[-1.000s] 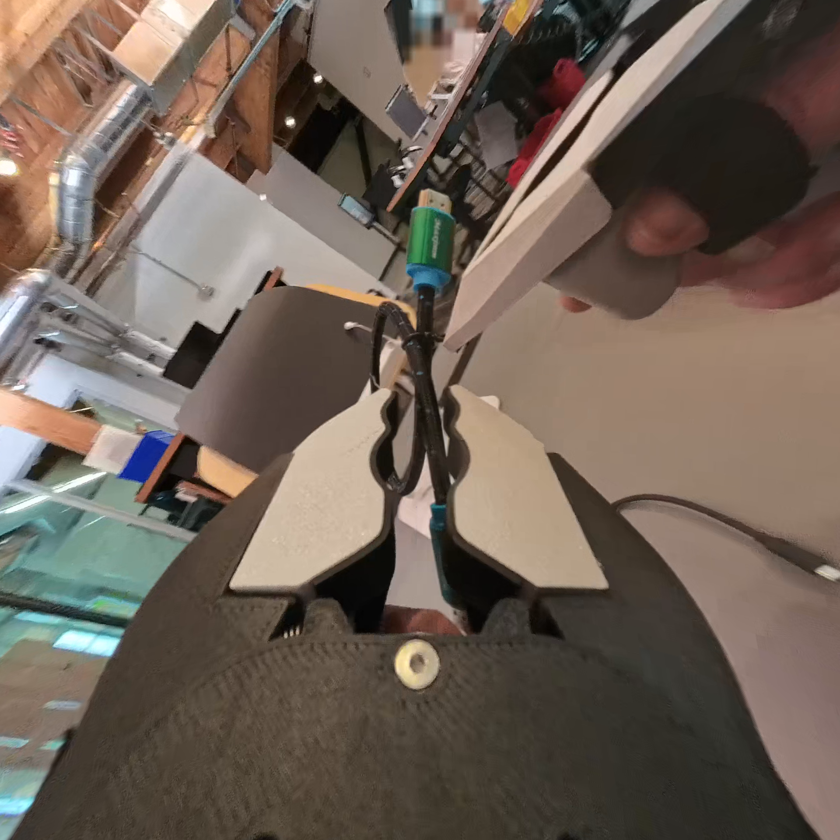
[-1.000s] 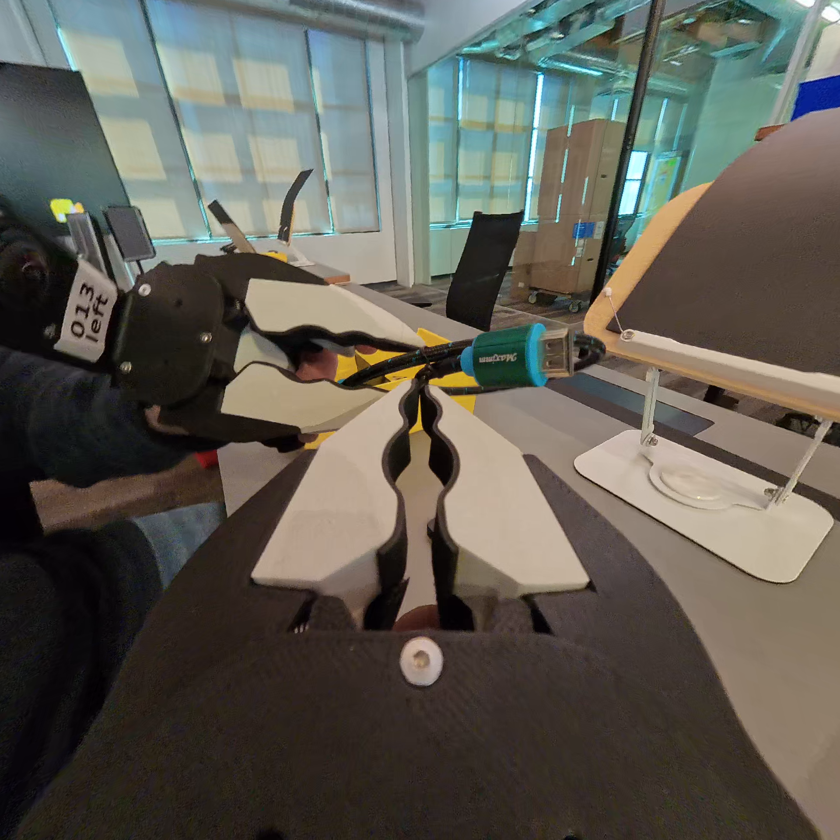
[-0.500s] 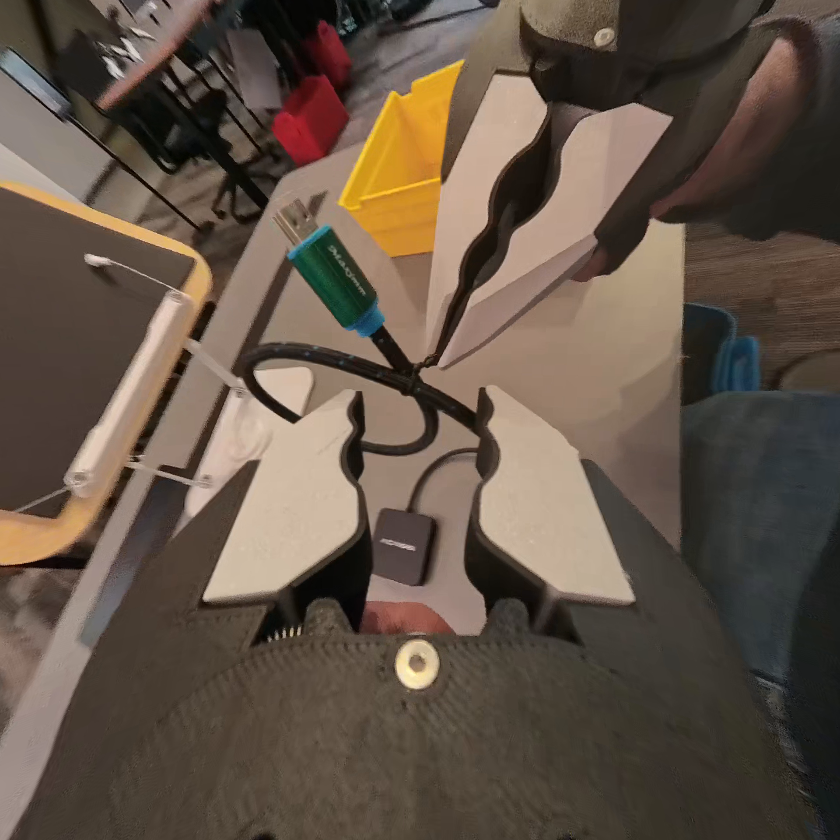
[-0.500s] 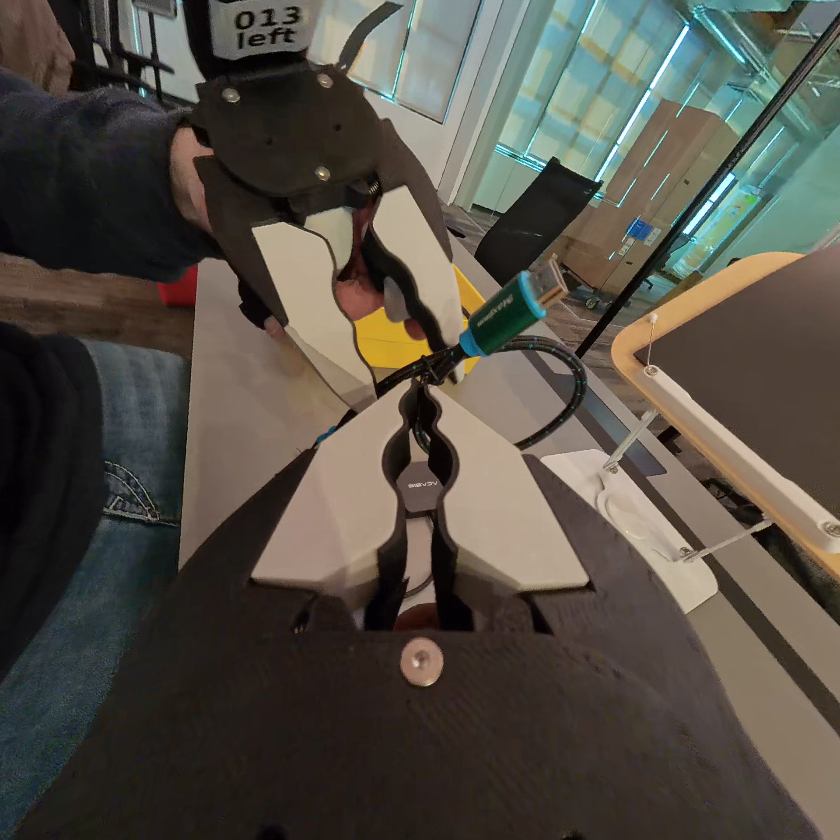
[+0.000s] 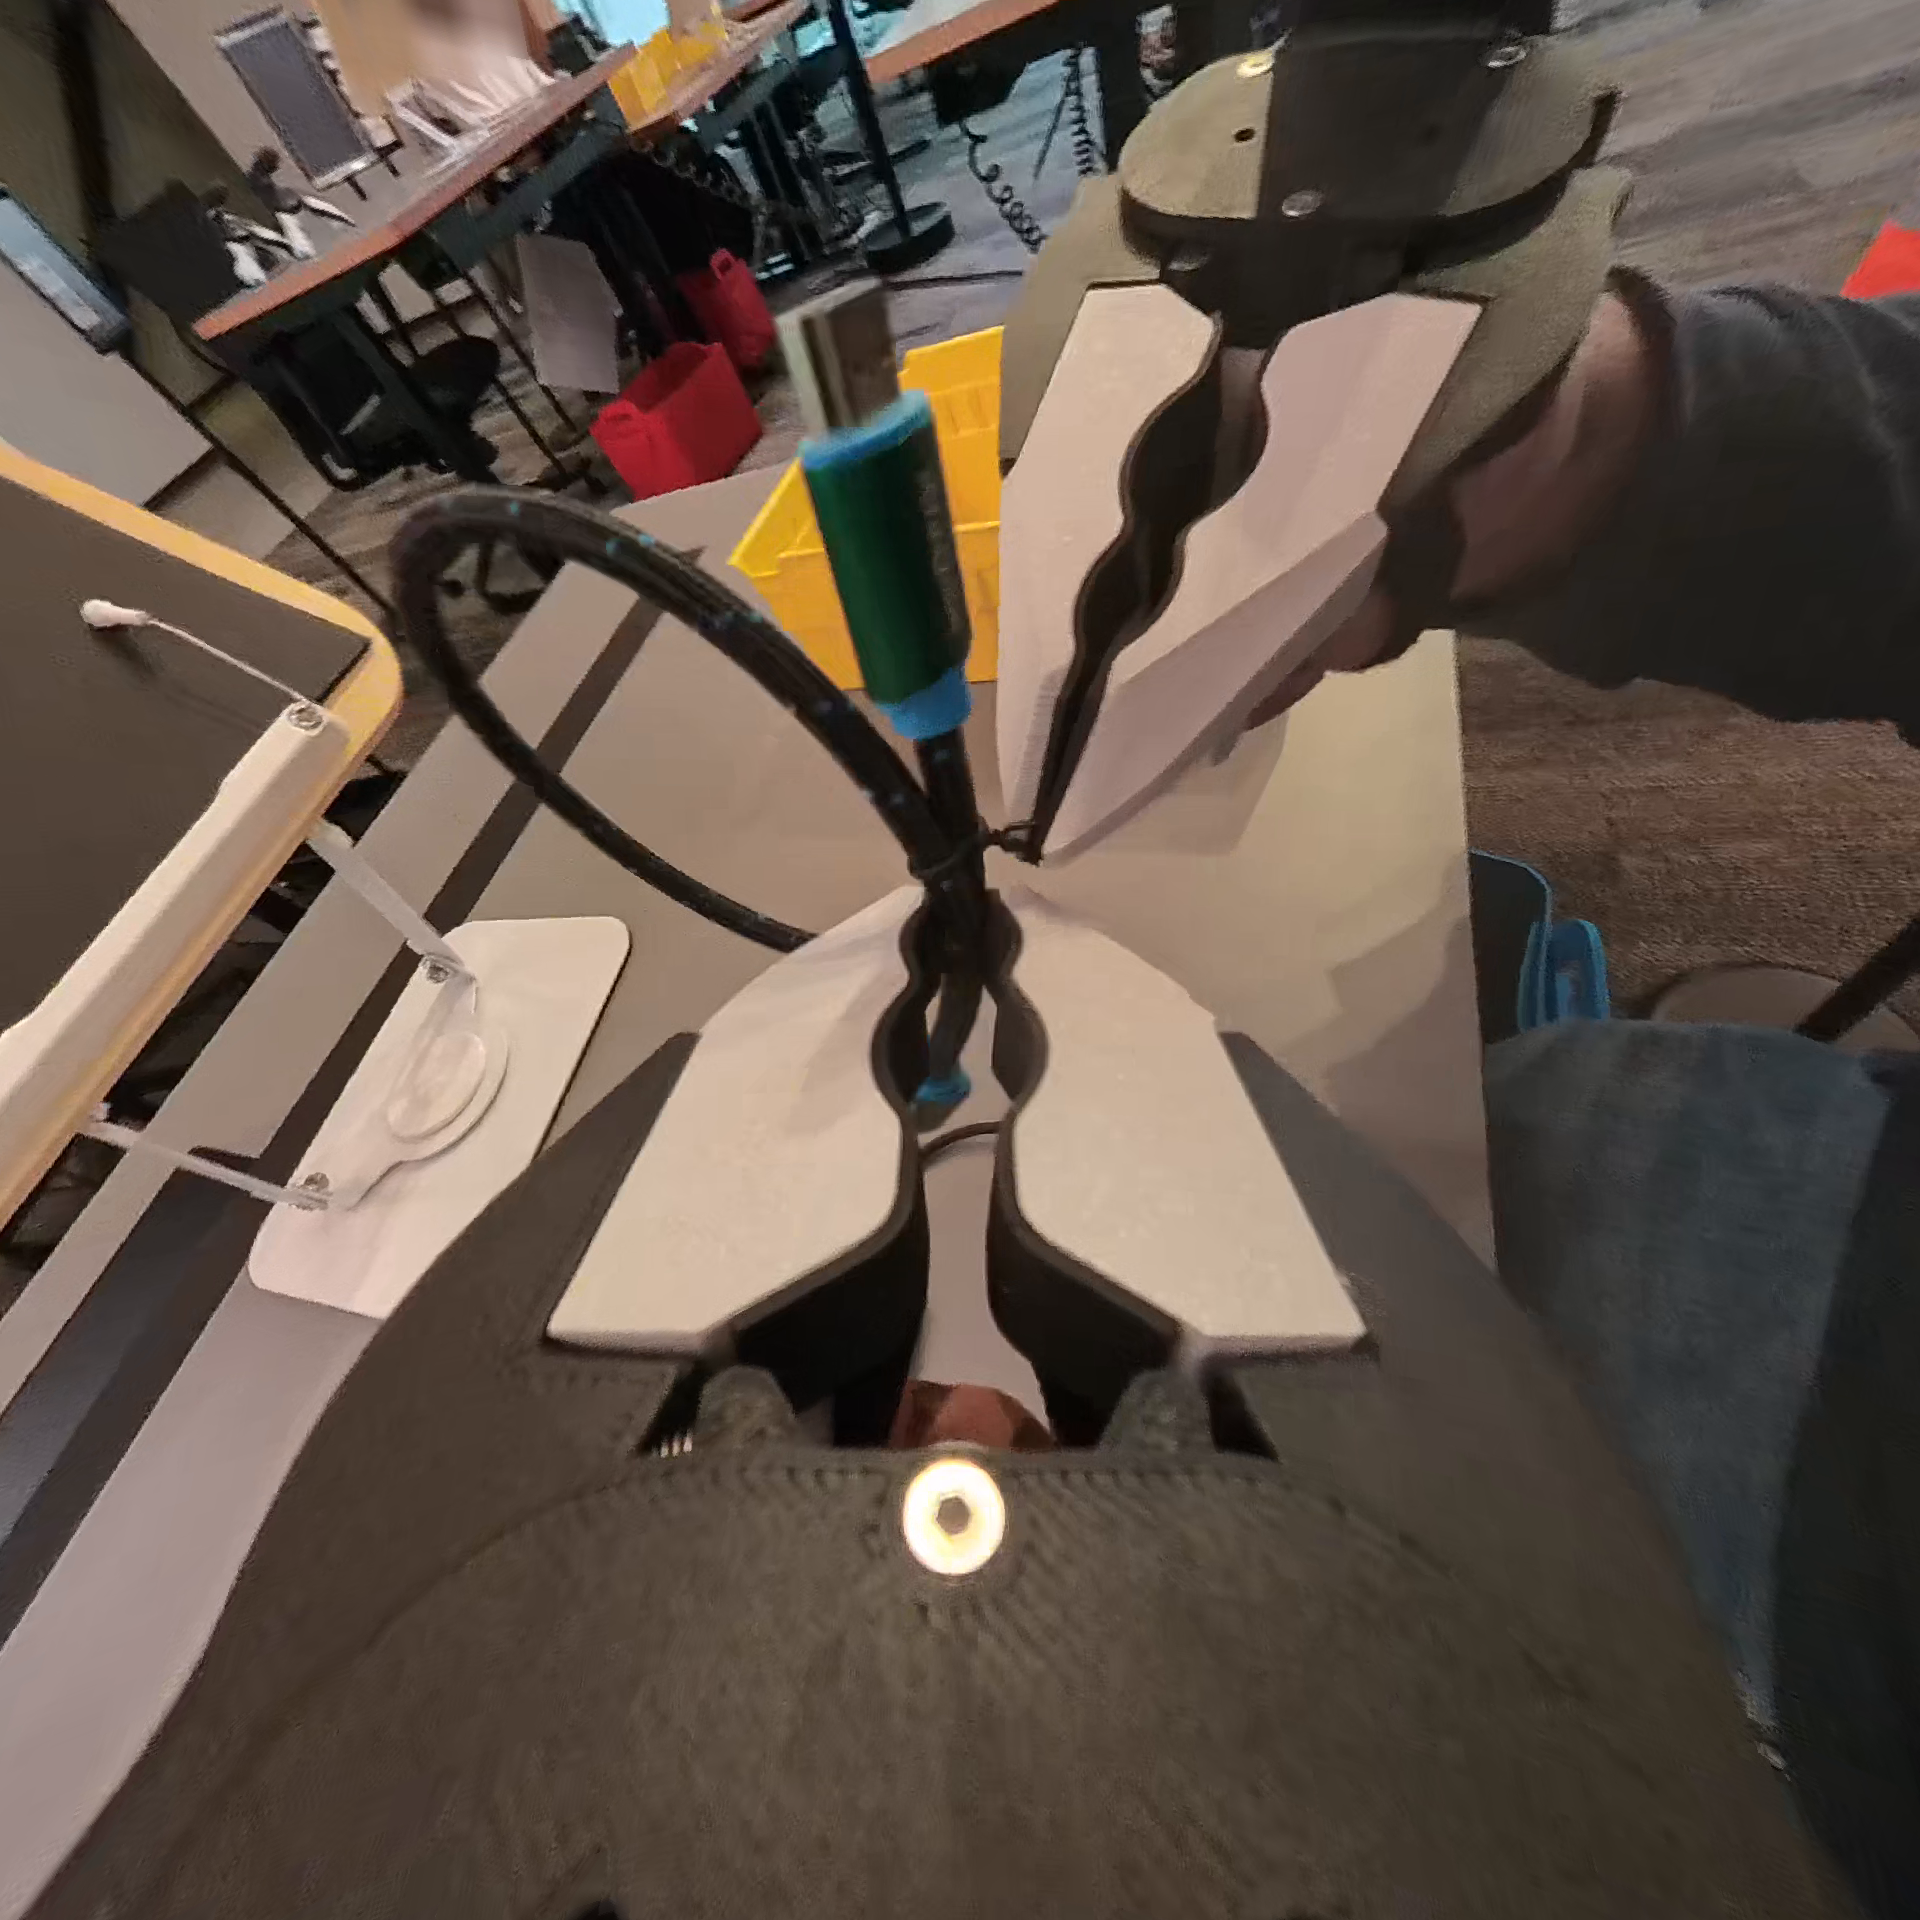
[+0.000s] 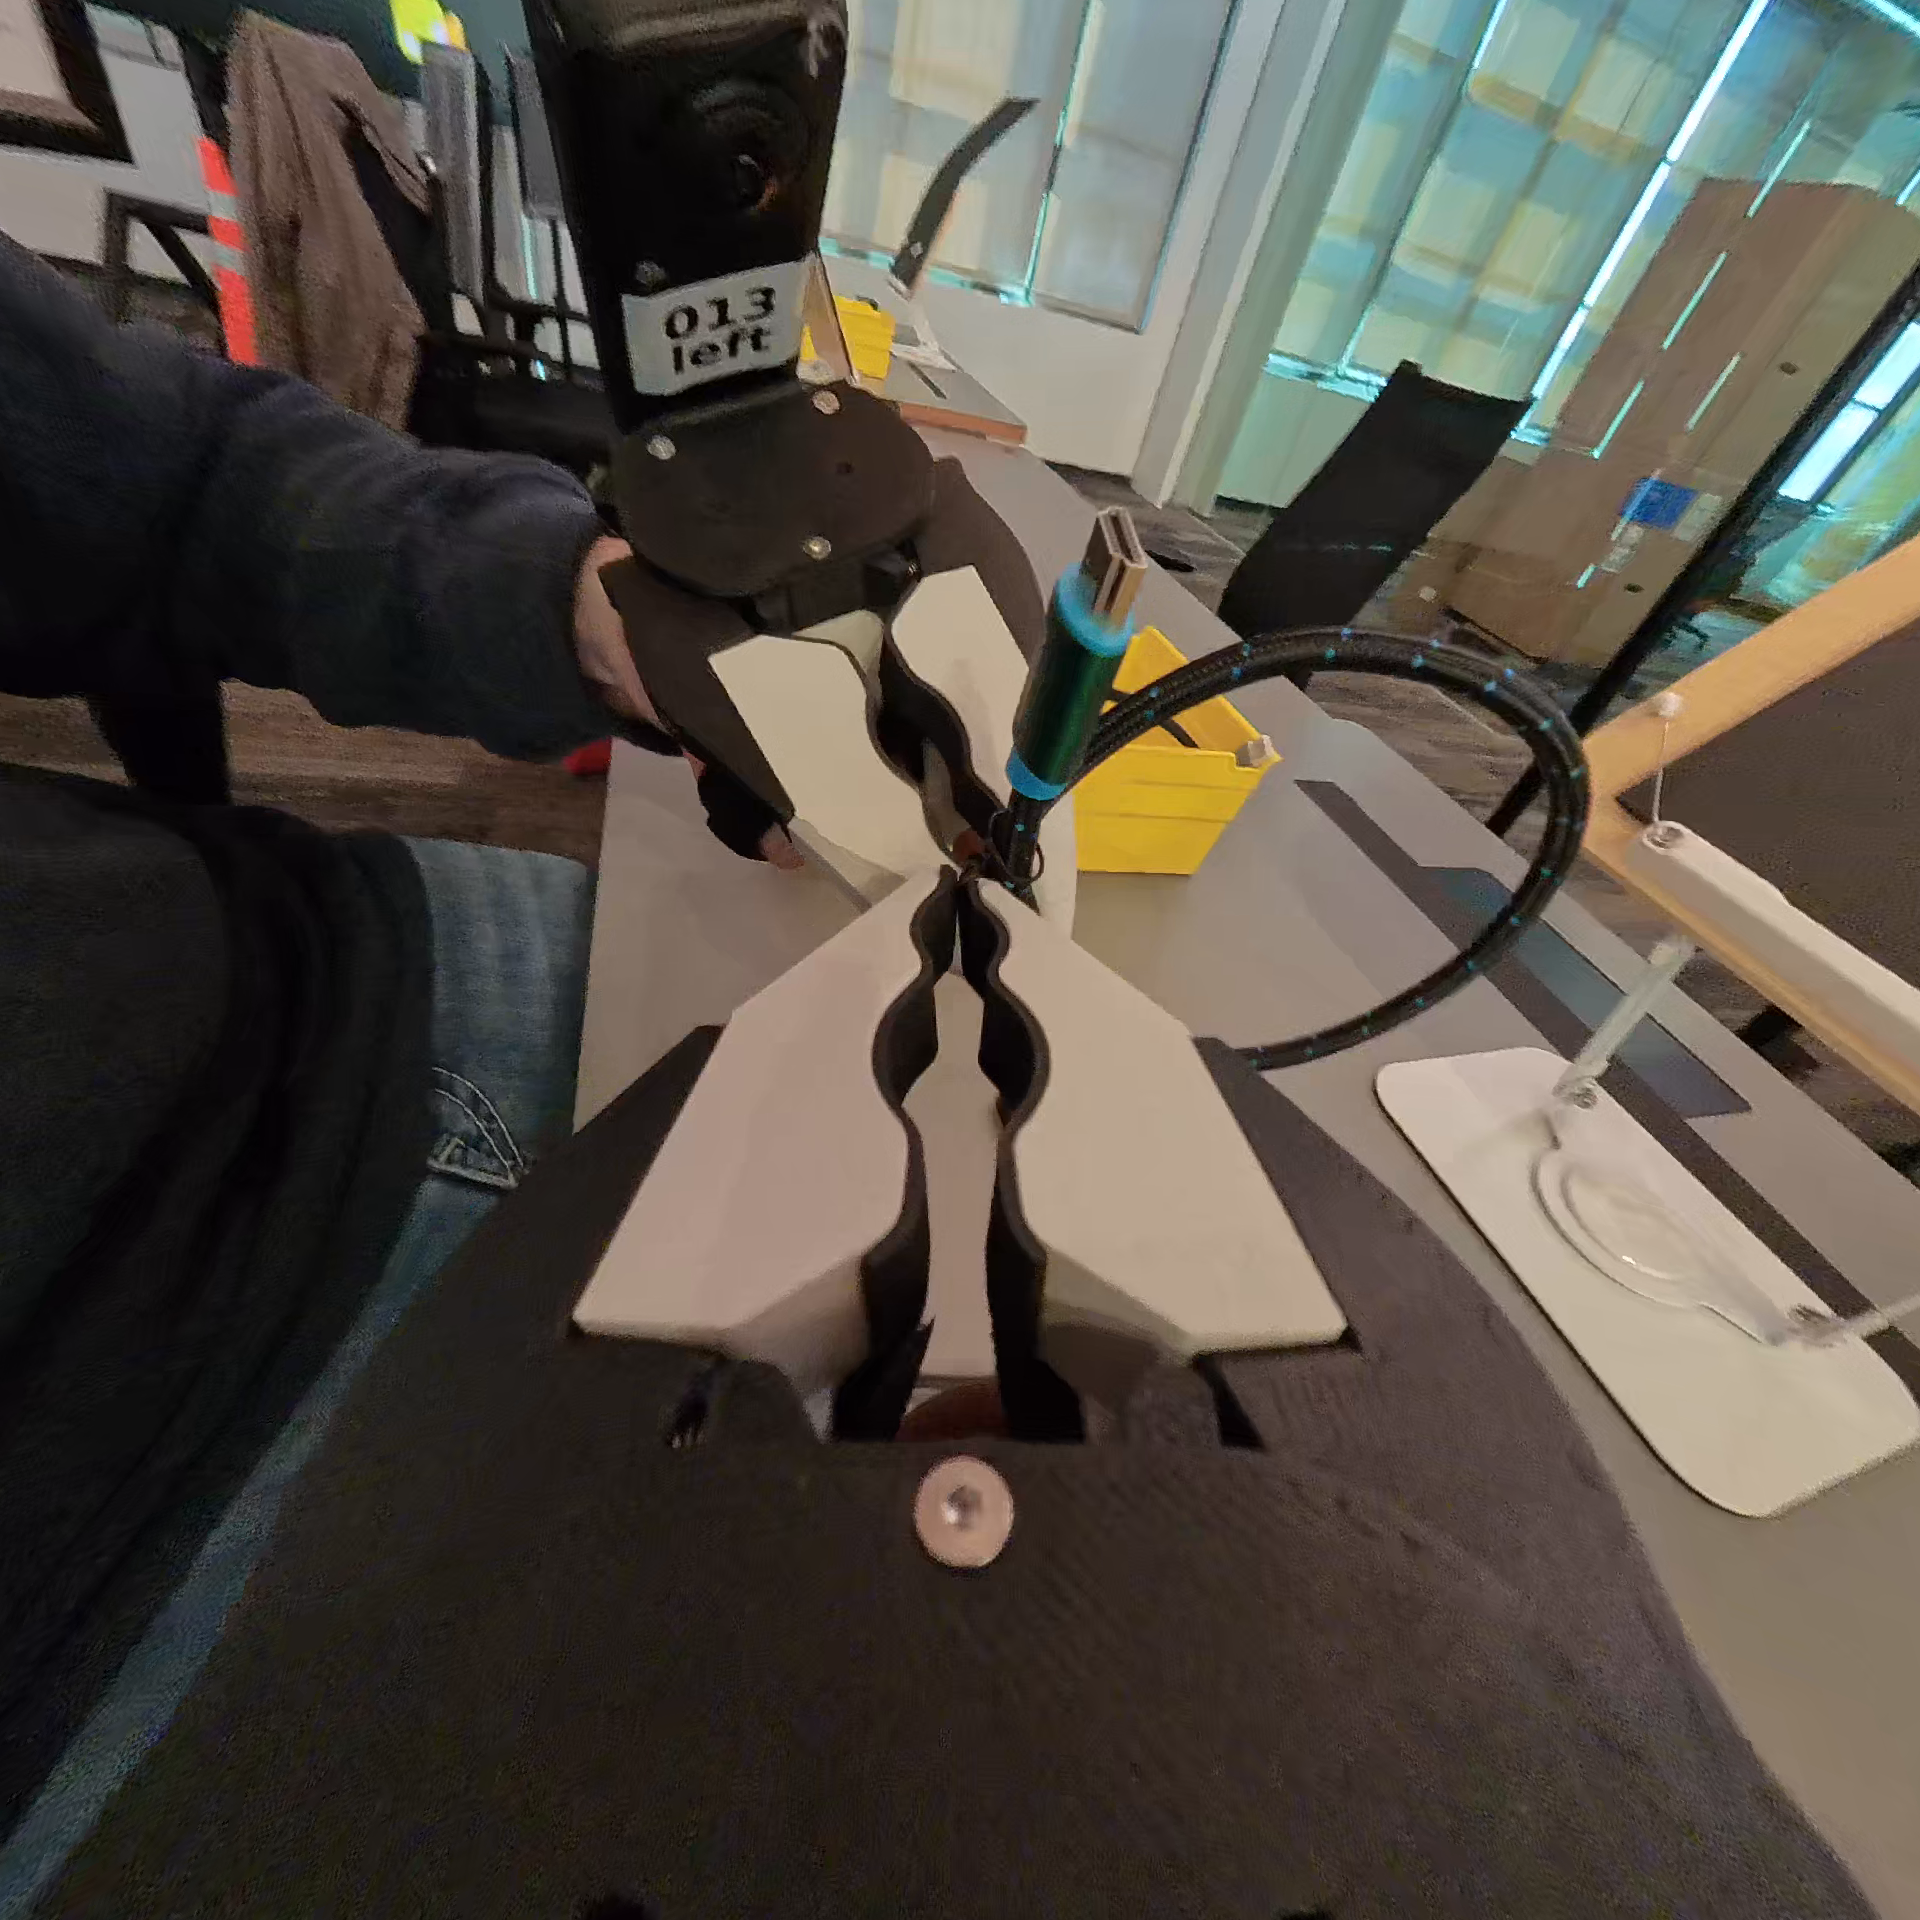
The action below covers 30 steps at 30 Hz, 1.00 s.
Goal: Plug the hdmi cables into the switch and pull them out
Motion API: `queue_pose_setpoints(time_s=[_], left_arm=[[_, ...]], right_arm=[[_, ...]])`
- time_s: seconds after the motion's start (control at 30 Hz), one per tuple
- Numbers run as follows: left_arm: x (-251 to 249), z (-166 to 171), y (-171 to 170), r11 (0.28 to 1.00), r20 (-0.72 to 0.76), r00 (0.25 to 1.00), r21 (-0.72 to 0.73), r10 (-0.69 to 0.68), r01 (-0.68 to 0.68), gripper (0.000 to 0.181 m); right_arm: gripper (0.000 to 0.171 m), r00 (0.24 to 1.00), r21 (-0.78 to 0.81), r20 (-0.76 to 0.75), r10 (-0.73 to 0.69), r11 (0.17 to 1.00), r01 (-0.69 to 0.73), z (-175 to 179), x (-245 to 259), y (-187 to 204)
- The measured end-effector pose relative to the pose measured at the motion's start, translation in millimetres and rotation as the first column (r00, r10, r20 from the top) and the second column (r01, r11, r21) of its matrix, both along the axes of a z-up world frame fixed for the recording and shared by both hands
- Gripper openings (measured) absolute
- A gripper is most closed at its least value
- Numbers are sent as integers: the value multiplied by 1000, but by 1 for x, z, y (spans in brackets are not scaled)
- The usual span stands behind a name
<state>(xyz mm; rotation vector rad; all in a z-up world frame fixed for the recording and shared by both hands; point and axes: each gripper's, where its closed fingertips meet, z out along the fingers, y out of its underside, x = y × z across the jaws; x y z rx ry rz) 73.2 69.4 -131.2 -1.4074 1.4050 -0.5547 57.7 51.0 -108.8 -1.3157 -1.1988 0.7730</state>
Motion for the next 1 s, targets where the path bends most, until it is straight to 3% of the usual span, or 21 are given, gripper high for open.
queue_pose_setpoints(time_s=[0.13,0.27,0.33,0.47,0.7,0.77,0.87,0.93,1.0], left_arm=[[1,-4,6,998,-13,998,8,69,-69,7],[2,-6,12,992,-6,992,-18,129,-129,6],[1,-6,14,987,0,988,-26,156,-156,6],[0,0,16,982,19,983,-48,182,-180,6],[0,8,14,981,52,980,-36,193,-192,6],[0,11,14,981,76,978,-30,194,-192,6],[0,17,14,976,93,975,67,202,-208,6],[1,22,13,965,113,972,145,206,-221,6],[2,27,11,954,135,970,194,204,-227,6]], right_arm=[[0,992,72,89,-94,994,87,-5,4,8],[0,945,274,213,-247,944,185,-7,8,15],[0,907,402,263,-329,892,206,-5,10,18],[0,789,711,312,-529,681,175,0,18,26],[0,813,709,214,-541,659,252,6,19,25],[0,872,538,132,-472,773,337,7,15,22],[0,942,44,-142,-305,949,314,12,10,16],[0,888,-314,-412,-207,946,75,20,10,10],[0,725,-487,-669,-163,833,-262,27,13,6]])
